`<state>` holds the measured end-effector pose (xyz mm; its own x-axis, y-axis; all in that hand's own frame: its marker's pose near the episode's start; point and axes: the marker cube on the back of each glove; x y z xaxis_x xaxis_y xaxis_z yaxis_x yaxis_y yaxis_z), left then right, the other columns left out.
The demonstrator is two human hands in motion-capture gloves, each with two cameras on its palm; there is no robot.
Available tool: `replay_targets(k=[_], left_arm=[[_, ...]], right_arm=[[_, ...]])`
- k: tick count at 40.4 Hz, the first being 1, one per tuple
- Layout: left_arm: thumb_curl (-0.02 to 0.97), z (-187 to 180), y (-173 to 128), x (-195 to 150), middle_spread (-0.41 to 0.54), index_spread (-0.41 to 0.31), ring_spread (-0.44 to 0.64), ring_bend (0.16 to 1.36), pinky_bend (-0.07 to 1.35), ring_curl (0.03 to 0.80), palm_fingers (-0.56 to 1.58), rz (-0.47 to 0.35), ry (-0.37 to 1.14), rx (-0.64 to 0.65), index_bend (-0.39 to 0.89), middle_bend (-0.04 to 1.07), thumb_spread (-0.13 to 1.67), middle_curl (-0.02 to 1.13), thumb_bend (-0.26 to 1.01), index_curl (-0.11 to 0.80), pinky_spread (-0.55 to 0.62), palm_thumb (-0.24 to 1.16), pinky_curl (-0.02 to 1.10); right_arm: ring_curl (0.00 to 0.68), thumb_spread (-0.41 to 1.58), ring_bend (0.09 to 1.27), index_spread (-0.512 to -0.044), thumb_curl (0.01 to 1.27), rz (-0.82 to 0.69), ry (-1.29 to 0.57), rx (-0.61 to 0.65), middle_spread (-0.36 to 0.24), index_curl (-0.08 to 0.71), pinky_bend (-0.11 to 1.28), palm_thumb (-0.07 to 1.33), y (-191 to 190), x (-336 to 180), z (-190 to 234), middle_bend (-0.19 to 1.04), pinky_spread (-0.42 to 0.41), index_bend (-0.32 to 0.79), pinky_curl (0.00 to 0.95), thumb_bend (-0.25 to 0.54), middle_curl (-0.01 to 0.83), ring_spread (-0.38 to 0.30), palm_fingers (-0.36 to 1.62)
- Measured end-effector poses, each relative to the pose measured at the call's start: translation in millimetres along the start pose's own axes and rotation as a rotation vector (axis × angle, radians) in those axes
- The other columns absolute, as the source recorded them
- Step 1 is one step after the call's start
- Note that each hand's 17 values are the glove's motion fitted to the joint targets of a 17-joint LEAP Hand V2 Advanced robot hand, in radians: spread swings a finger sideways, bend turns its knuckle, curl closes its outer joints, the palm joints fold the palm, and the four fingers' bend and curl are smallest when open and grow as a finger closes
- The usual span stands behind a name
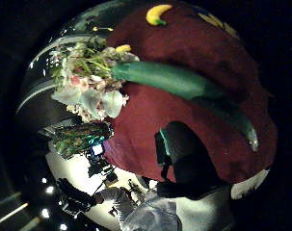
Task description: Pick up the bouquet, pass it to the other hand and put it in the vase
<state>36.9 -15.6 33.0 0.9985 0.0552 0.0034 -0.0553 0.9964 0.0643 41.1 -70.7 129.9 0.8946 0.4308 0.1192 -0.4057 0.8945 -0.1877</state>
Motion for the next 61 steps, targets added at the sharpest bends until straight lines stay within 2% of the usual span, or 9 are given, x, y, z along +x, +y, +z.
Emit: replay_targets(k=[10, 14, 22, 26, 31, 42, 46, 52, 61], left_arm=[[0.270, 8.6, -1.5, 2.2, 0.335, 0.045, 0.46, 0.57, 0.49, 0.247, 0.03, 0.008, 0.025, -0.013, 0.14, 0.18, 1.00, 0.26, -0.02, 0.258, 0.38, 0.14, 0.32], [0.274, 10.4, -1.0, -1.6, 0.342, 0.045, 0.46, 0.57, 0.49, 0.249, 0.02, -0.001, 0.016, -0.030, 0.14, 0.18, 1.00, 0.27, -0.03, 0.258, 0.38, 0.14, 0.33], [0.278, 10.5, 0.0, -0.9, 0.344, 0.042, 0.46, 0.58, 0.50, 0.253, 0.01, -0.003, 0.034, -0.034, 0.15, 0.19, 1.01, 0.28, -0.02, 0.262, 0.39, 0.14, 0.33], [0.280, 12.0, 1.6, -4.1, 0.342, 0.042, 0.47, 0.58, 0.49, 0.253, 0.01, -0.002, 0.034, -0.058, 0.15, 0.19, 1.02, 0.28, -0.02, 0.263, 0.40, 0.14, 0.33], [0.281, 14.4, 0.4, -7.4, 0.342, 0.041, 0.47, 0.59, 0.48, 0.254, 0.01, -0.005, 0.073, -0.087, 0.15, 0.19, 1.03, 0.29, -0.02, 0.265, 0.40, 0.15, 0.33], [0.277, 13.3, -22.0, 14.6, 0.326, 0.041, 0.47, 0.59, 0.46, 0.255, 0.03, 0.059, 0.234, -0.156, 0.15, 0.20, 1.07, 0.31, -0.02, 0.268, 0.41, 0.15, 0.32], [0.279, 6.3, -46.2, 42.2, 0.288, 0.043, 0.45, 0.59, 0.42, 0.256, 0.10, 0.130, 0.410, -0.194, 0.14, 0.25, 1.08, 0.32, -0.02, 0.267, 0.41, 0.16, 0.31], [0.287, -10.0, -86.9, 84.0, 0.256, 0.062, 0.43, 0.59, 0.40, 0.260, 0.12, 0.176, 0.655, -0.184, 0.14, 0.27, 1.11, 0.34, 0.00, 0.268, 0.40, 0.22, 0.31], [0.311, -28.9, -141.5, 134.4, 0.304, 0.155, 0.42, 0.68, 0.49, 0.292, -0.01, 0.201, 1.071, -0.169, 0.03, 0.22, 1.07, 0.34, -0.01, 0.202, 0.39, 0.31, 0.35]], right_arm=[[0.395, 1.12, 0.88, -0.239, 0.35, 0.081, 0.139, -0.065, 0.001, 0.025, 0.92, 0.59, -0.2, 0.9, 35.4, 0.47, 0.011, 0.07, 0.370, 0.003, 0.426, -0.082, 0.49], [0.377, 1.11, 0.81, -0.250, 0.35, 0.076, 0.142, 0.007, -0.021, 0.102, 0.84, 0.65, -5.5, -5.0, 34.9, 0.46, -0.062, 0.23, 0.352, 0.009, 0.428, -0.107, 0.68], [0.383, 1.13, 0.72, -0.221, 0.38, 0.116, 0.208, 0.027, -0.069, 0.228, 0.65, 0.84, -3.0, -12.7, 24.4, 0.41, -0.142, 0.34, 0.332, 0.080, 0.441, -0.152, 0.94], [0.380, 1.14, 0.68, -0.217, 0.40, 0.135, 0.282, 0.094, -0.095, 0.240, 0.70, 0.93, -3.7, -14.4, 14.6, 0.41, -0.220, 0.24, 0.345, 0.113, 0.444, -0.171, 1.16], [0.447, 1.13, 0.84, -0.226, 0.42, 0.099, 0.242, 0.242, -0.146, 0.252, 0.74, 0.97, -8.5, -15.2, 6.3, 0.52, -0.239, 0.14, 0.392, 0.109, 0.498, -0.200, 1.39], [0.524, 1.09, 0.96, -0.224, 0.37, 0.054, -0.497, 0.221, -0.159, 0.414, 0.75, 0.83, -26.4, -9.5, -19.2, 0.75, -0.213, 0.49, 0.454, -0.032, 0.588, -0.192, 1.49], [0.539, 1.08, 0.98, -0.218, 0.36, -0.078, -0.783, 0.372, -0.154, 0.464, 0.76, 0.80, -40.7, -19.1, -43.2, 0.79, -0.204, 0.57, 0.474, -0.032, 0.600, -0.189, 1.47], [0.560, 0.98, 1.03, -0.210, 0.44, -0.214, -1.048, 0.415, -0.148, 0.505, 0.79, 0.95, -32.0, -46.8, -72.5, 0.83, -0.196, 0.59, 0.502, 0.029, 0.614, -0.181, 1.42], [0.577, 0.82, 1.07, -0.205, 0.52, -0.417, -1.287, 0.289, -0.139, 0.542, 0.83, 1.00, 3.2, -88.4, -86.6, 0.87, -0.191, 0.58, 0.536, -0.005, 0.622, -0.173, 1.38]])
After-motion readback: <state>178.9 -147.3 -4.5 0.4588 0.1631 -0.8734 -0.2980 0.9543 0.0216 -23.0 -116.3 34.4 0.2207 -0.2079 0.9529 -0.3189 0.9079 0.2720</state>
